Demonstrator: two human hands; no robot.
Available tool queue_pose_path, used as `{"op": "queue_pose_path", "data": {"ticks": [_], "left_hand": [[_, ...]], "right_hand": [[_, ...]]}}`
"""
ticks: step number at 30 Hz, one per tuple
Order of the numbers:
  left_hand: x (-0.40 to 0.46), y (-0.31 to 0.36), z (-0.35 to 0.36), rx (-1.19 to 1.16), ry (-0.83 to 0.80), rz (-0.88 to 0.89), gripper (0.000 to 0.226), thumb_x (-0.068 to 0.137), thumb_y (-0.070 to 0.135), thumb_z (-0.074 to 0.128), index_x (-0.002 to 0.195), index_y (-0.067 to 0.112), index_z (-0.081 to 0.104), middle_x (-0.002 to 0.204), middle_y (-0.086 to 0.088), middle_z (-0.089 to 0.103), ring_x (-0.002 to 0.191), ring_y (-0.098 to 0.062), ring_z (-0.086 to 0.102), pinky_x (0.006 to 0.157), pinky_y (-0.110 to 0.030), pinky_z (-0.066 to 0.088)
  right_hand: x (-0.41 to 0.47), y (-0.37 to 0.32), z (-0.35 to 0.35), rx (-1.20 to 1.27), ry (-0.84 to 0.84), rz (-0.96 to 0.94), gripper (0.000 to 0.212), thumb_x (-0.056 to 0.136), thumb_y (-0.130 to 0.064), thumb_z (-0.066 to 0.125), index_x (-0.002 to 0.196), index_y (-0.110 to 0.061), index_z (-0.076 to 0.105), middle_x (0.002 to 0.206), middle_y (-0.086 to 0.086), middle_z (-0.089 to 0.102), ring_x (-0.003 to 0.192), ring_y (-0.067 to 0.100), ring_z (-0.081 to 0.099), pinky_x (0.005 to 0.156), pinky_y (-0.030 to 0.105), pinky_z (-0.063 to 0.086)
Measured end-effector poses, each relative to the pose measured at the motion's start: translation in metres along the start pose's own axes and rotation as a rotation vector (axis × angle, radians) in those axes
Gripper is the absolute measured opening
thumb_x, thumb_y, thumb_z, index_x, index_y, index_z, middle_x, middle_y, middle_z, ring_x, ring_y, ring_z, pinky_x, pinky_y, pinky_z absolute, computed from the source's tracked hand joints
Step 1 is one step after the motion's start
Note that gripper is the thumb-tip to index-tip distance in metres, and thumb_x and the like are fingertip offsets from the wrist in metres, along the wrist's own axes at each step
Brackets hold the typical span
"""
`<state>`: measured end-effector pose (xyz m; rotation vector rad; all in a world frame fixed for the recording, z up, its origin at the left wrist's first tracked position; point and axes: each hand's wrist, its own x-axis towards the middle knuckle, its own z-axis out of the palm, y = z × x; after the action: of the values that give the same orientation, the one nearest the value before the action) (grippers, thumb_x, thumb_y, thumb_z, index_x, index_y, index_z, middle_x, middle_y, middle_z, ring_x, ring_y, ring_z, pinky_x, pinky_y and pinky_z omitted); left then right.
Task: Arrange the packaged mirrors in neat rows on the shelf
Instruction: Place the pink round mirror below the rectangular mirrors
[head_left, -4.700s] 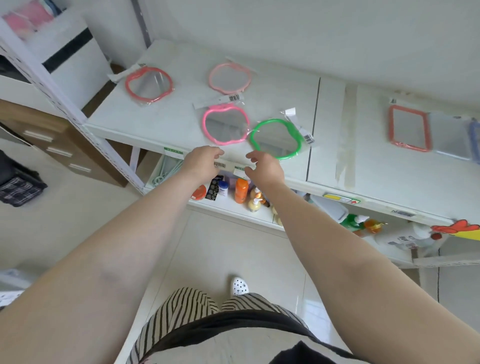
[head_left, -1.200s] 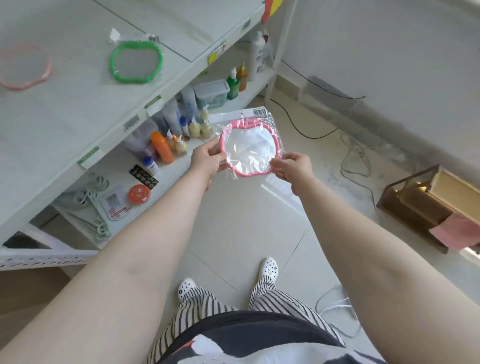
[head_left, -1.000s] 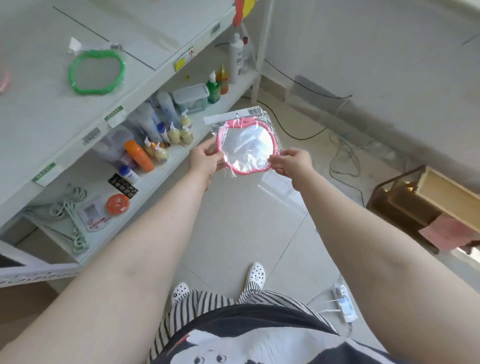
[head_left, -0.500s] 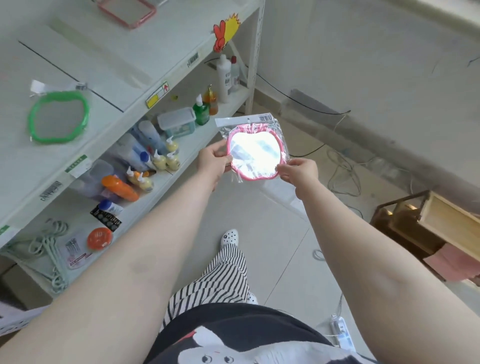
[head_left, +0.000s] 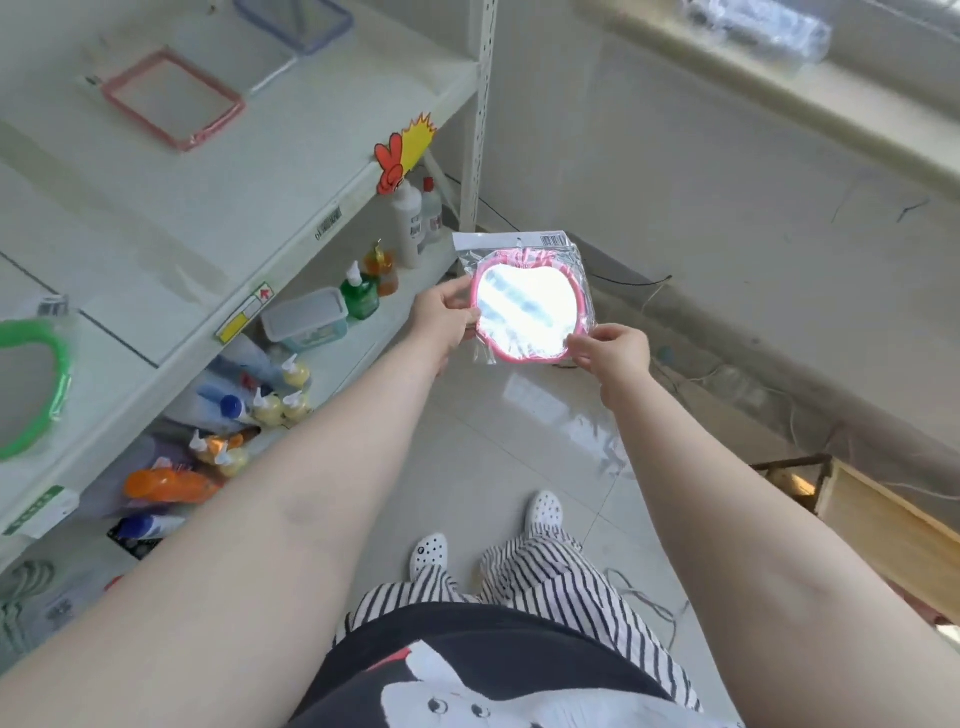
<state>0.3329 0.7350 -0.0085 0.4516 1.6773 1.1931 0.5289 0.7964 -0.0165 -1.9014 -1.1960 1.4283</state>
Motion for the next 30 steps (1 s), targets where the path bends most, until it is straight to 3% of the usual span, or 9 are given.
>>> {"op": "queue_pose_path", "data": {"ticks": [3,6,8,12,16,19,22,26,30], "left_hand": [[0.026,0.02,0.016,0.001,0.068,0.024,0.051,0.086,-0.008,0.058,0.132,0.015,0.056,0.112,-0.003,0.061,0.099,-0.021,0.062,0.059,-0.015,0.054],[0.056,0.038,0.033,-0.006,0.124,0.03,0.052,0.085,-0.006,0.06,0.132,0.017,0.056,0.123,-0.006,0.062,0.107,-0.025,0.062,0.073,-0.023,0.058],[0.073,0.049,0.045,-0.044,0.176,0.016,0.053,0.085,-0.006,0.06,0.131,0.019,0.056,0.127,-0.006,0.061,0.11,-0.026,0.062,0.082,-0.028,0.058],[0.102,0.069,0.066,-0.112,0.239,0.0,0.052,0.085,-0.006,0.06,0.13,0.02,0.057,0.125,-0.005,0.063,0.109,-0.025,0.064,0.079,-0.029,0.059],[0.123,0.086,0.063,-0.162,0.312,0.011,0.053,0.083,-0.007,0.062,0.128,0.021,0.058,0.12,-0.003,0.066,0.106,-0.024,0.066,0.084,-0.036,0.059],[0.134,0.098,0.05,-0.208,0.372,0.019,0.054,0.084,-0.009,0.059,0.128,0.022,0.058,0.116,-0.002,0.066,0.1,-0.022,0.067,0.07,-0.024,0.059],[0.151,0.114,0.034,-0.251,0.413,0.049,0.054,0.086,-0.011,0.055,0.131,0.02,0.057,0.11,-0.003,0.067,0.089,-0.019,0.066,0.058,-0.018,0.056],[0.188,0.139,0.012,-0.293,0.464,0.088,0.053,0.085,-0.013,0.055,0.129,0.016,0.058,0.098,0.001,0.066,0.087,-0.018,0.067,0.077,-0.028,0.059],[0.225,0.168,-0.009,-0.314,0.466,0.099,0.053,0.085,-0.012,0.056,0.128,0.019,0.059,0.092,0.005,0.064,0.09,-0.018,0.066,0.079,-0.027,0.058]], "right_hand": [[0.039,-0.025,0.003,-0.043,-0.033,-0.045,0.019,0.072,-0.004,0.077,0.089,-0.005,0.069,0.102,0.014,0.071,0.086,0.026,0.072,0.077,0.031,0.06],[0.083,-0.053,0.002,-0.092,-0.087,-0.06,0.025,0.072,-0.006,0.078,0.094,-0.003,0.069,0.101,0.013,0.072,0.083,0.023,0.073,0.08,0.033,0.061],[0.111,-0.074,0.002,-0.111,-0.135,-0.091,0.019,0.071,-0.005,0.078,0.087,-0.006,0.068,0.098,0.013,0.072,0.084,0.024,0.073,0.081,0.036,0.06],[0.155,-0.112,0.001,-0.202,-0.22,-0.138,0.015,0.07,-0.006,0.076,0.073,-0.013,0.064,0.084,0.009,0.069,0.072,0.021,0.068,0.071,0.031,0.059],[0.185,-0.141,0.017,-0.283,-0.297,-0.2,0.013,0.062,-0.011,0.076,0.065,-0.013,0.064,0.072,0.006,0.065,0.067,0.02,0.062,0.079,0.046,0.058],[0.192,-0.163,0.039,-0.279,-0.367,-0.212,0.012,0.058,-0.012,0.073,0.06,-0.015,0.061,0.063,0.003,0.061,0.062,0.021,0.057,0.068,0.042,0.057],[0.2,-0.19,0.066,-0.268,-0.404,-0.248,0.014,0.057,-0.011,0.072,0.058,-0.018,0.06,0.063,0.001,0.061,0.063,0.022,0.058,0.055,0.03,0.046],[0.218,-0.232,0.102,-0.271,-0.403,-0.293,0.013,0.064,-0.009,0.075,0.071,-0.014,0.065,0.069,0.003,0.065,0.068,0.021,0.064,0.07,0.034,0.055],[0.238,-0.271,0.135,-0.282,-0.399,-0.336,0.017,0.07,-0.008,0.074,0.063,-0.017,0.061,0.063,0.003,0.064,0.066,0.023,0.064,0.071,0.038,0.057]]}}
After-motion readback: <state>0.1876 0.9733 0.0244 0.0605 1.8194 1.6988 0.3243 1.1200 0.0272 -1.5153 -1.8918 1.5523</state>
